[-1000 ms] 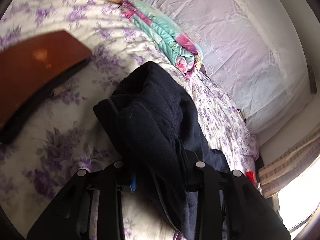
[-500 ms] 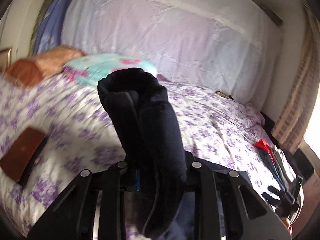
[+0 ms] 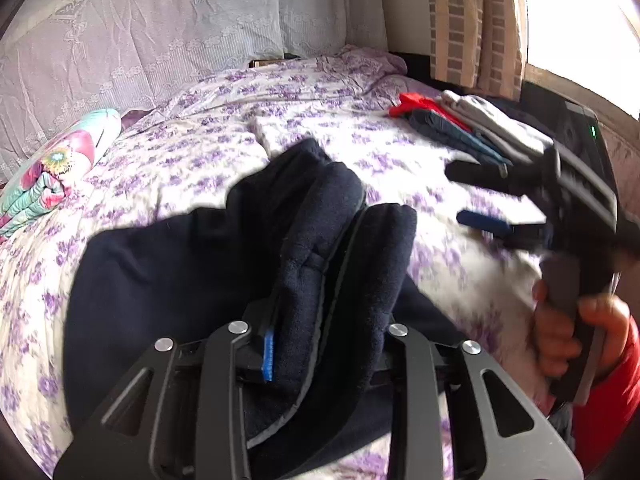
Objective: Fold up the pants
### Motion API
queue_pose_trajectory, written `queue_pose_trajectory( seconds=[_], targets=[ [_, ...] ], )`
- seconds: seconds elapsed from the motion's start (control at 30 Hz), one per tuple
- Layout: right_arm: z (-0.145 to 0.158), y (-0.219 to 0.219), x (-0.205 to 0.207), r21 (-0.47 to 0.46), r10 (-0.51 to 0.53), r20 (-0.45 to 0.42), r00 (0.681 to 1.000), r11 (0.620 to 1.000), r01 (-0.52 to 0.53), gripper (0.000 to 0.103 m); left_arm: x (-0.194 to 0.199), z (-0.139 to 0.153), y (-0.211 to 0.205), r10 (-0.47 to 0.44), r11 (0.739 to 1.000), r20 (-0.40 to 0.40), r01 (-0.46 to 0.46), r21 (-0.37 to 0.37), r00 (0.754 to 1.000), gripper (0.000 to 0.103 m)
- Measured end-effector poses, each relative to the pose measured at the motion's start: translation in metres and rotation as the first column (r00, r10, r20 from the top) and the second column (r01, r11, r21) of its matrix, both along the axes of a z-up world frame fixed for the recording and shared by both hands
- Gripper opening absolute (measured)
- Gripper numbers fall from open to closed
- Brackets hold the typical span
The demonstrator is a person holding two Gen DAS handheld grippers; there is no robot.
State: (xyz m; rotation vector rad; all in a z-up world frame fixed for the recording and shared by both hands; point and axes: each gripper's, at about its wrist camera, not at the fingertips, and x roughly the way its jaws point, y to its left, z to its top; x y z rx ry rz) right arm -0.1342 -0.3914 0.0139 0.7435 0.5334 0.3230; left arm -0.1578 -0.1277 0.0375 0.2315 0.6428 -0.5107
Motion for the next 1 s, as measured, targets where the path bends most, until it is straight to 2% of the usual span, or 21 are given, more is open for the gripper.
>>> queue_pose_trajectory(
  seconds=[0.03,0.1,0.2,0.3,0.4,0.5,0.57,0.6,0.63,0.7,0.77,0.83,0.93,1.0],
  targets=[
    [0.0,0.001,0.001,-0.008,0.0,-0.003,1.0,1.0,0.0,0.099,-0.005,-0.001,0.006,-0.007,1.0,0.006,0.007,-0.005,1.0,0.033],
    [0.0,0.002,0.001,-0.015,0.001,-0.004,1.0,1.0,-0.001,0.099,-0.01,0.004,0.018,-0.061,0.997,-0.027,0.059,-0.053,0.998,0.053],
    [0.0,0.002,0.002,-0.012,-0.001,-0.001,1.0,1.0,0.001,0.099,-0.02,0.013,0.031,-0.087,0.99,-0.03,0.083,-0.116,0.996,0.07],
    [0.0,0.002,0.002,-0.02,-0.003,-0.002,1.0,1.0,0.003,0.099,-0.022,0.031,0.036,-0.075,0.985,0.004,0.074,-0.159,0.997,0.072],
    [0.001,0.003,0.0,-0.033,-0.009,0.006,1.0,0.999,0.01,0.099,-0.013,0.044,0.046,-0.003,0.981,0.019,0.006,-0.195,1.0,0.076],
    [0.002,0.004,0.0,-0.039,-0.013,0.003,1.0,0.999,0.013,0.099,0.01,0.046,0.05,0.08,0.975,-0.021,-0.083,-0.208,0.997,0.078],
    [0.002,0.004,0.0,-0.043,-0.016,0.002,1.0,0.999,0.016,0.099,0.022,0.024,0.029,0.051,0.992,-0.097,-0.062,-0.109,0.994,0.079],
    [0.002,0.004,0.001,-0.047,-0.018,0.0,1.0,0.999,0.018,0.099,0.02,0.004,0.011,0.021,0.999,-0.125,-0.024,-0.029,0.992,0.079],
    [0.002,0.005,0.001,-0.052,-0.019,-0.002,1.0,0.998,0.019,0.099,0.014,-0.007,0.002,0.014,1.0,-0.09,-0.013,0.011,0.996,0.079],
    [0.003,0.008,0.001,-0.069,-0.025,-0.01,1.0,0.997,0.024,0.099,-0.004,-0.012,-0.003,0.035,0.999,0.029,-0.036,0.036,0.999,0.079],
    [0.006,0.012,0.003,-0.099,-0.037,-0.026,0.999,0.995,0.034,0.099,0.001,-0.01,0.006,0.037,0.999,-0.035,-0.038,-0.016,0.999,0.079],
    [0.017,0.022,0.006,-0.171,-0.047,-0.029,0.999,0.984,0.041,0.099,0.006,-0.01,0.021,0.012,0.996,-0.096,-0.021,-0.091,0.995,0.079],
    [0.047,0.05,0.007,-0.325,-0.02,0.045,0.999,0.945,0.034,0.099,0.001,-0.004,0.033,-0.01,0.992,-0.088,-0.001,-0.125,0.996,0.079],
    [0.064,0.073,0.012,-0.423,0.018,0.073,0.997,0.906,0.014,0.099,-0.008,-0.002,0.039,0.0,0.993,-0.057,-0.006,-0.12,0.998,0.087]
  ],
)
